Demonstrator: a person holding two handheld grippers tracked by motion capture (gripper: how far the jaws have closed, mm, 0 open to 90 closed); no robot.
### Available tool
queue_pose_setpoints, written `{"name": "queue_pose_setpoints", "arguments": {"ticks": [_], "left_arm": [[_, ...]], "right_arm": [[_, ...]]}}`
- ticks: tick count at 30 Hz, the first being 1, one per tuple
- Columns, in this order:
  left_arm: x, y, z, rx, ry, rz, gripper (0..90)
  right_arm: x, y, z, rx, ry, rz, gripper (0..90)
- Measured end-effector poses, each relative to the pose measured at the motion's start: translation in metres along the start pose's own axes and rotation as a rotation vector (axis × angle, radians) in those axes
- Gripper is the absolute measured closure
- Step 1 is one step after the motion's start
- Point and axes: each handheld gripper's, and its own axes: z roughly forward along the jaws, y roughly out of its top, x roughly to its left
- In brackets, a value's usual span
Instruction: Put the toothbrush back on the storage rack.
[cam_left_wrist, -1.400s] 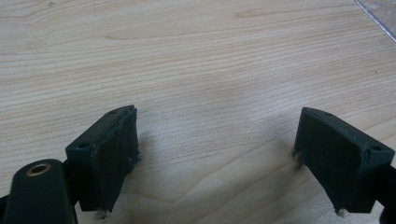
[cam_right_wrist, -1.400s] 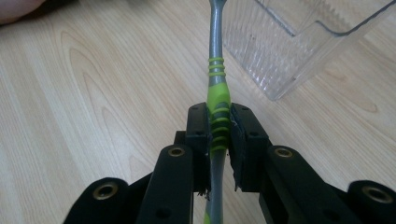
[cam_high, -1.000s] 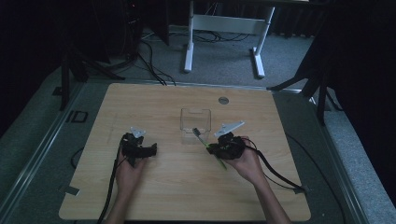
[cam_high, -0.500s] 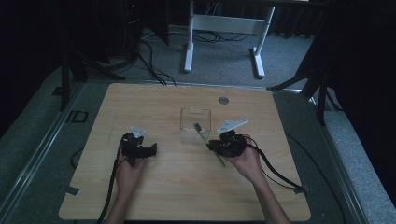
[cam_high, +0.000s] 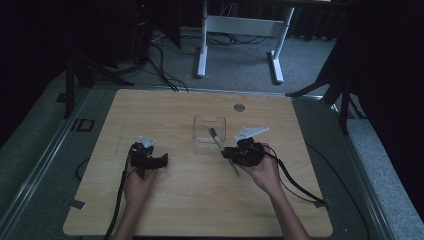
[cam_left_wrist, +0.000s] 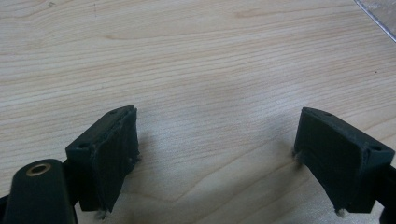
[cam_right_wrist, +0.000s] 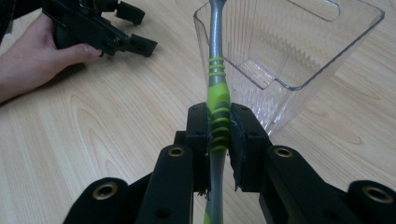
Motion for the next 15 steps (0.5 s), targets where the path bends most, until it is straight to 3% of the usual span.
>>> {"name": "queue_pose_setpoints", "arguments": {"ticks": [15], "left_arm": [[0.0000, 0.0001, -0.0001, 0.002, 0.000, 0.000, 14.0]], "right_arm": [[-0.0020, 0.0019, -0.0007, -0.073, 0.020, 0.045, 78.8]]}}
